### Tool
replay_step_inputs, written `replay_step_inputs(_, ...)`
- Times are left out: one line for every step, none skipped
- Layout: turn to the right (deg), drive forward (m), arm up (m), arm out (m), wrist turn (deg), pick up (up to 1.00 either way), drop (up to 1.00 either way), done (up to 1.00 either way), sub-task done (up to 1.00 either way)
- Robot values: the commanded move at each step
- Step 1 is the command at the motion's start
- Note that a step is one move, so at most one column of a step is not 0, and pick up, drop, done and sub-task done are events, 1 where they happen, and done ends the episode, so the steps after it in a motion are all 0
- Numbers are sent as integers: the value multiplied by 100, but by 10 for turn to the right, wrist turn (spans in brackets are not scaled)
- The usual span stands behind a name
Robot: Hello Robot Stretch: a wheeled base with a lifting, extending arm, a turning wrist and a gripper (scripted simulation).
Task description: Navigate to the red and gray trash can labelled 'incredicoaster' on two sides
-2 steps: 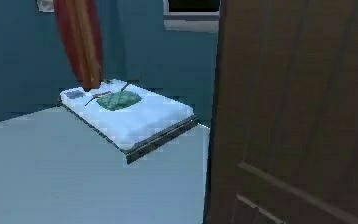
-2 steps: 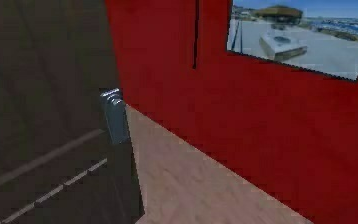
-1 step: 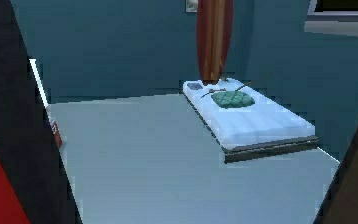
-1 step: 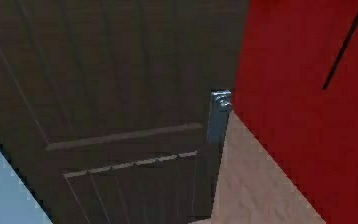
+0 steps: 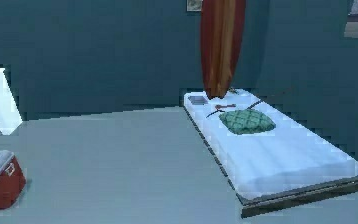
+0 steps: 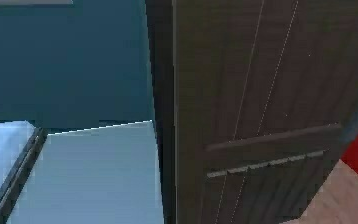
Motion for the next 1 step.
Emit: replay_step_inputs(-450, 0, 0, 0, 0, 0, 0, 0, 0)
